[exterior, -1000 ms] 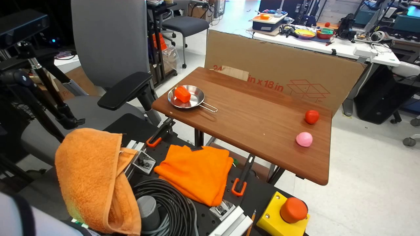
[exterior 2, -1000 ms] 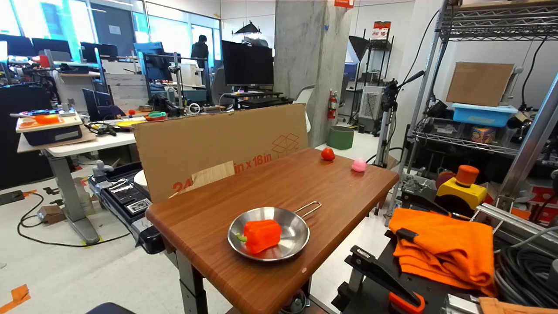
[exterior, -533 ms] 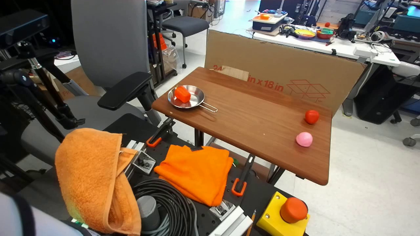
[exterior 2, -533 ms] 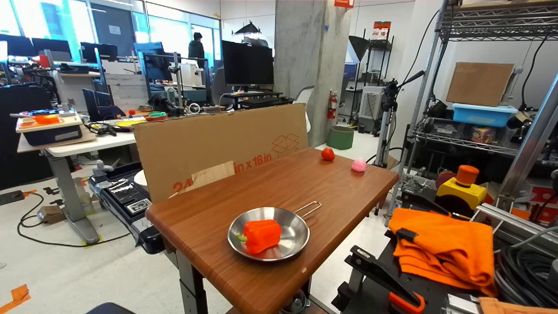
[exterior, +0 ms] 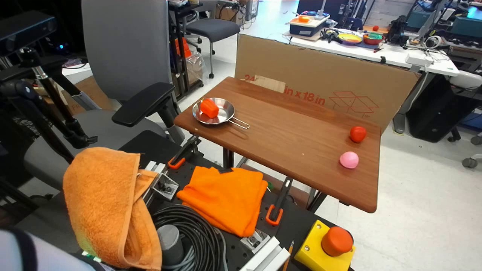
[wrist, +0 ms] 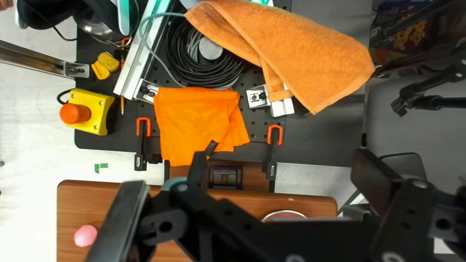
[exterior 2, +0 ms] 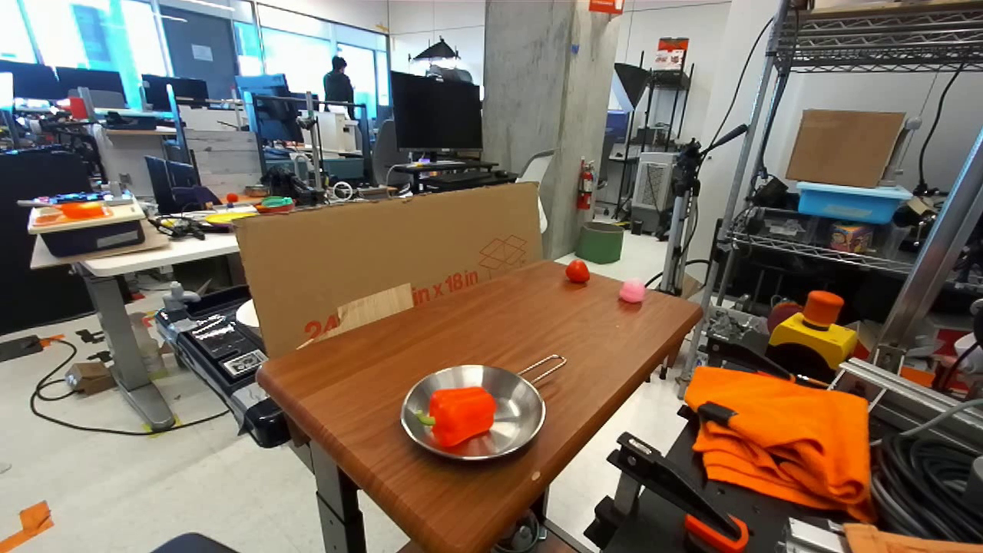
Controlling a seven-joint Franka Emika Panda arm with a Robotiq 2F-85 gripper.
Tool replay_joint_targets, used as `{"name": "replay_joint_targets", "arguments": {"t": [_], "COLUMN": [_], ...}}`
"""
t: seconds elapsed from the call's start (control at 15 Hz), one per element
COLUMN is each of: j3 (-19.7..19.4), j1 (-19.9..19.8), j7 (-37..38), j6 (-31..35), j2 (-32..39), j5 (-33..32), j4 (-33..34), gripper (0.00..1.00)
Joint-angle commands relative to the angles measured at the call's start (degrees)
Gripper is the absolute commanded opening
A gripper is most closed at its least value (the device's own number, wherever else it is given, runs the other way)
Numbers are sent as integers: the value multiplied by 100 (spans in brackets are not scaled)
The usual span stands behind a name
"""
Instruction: Remove the pepper from the pan and put it on the table
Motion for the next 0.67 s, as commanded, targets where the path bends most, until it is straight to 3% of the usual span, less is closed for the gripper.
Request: {"name": "replay_joint_targets", "arguments": {"t": [0.0,0.33,0.6], "j3": [-109,-362,-325], "j1": [-206,-69,10], "j7": [-14,-834,-1415], "j6": [131,284,999], "j2": [418,803,838], "j5": [-294,-274,-600], "j4": [78,70,-119], "gripper": [100,100,100]}}
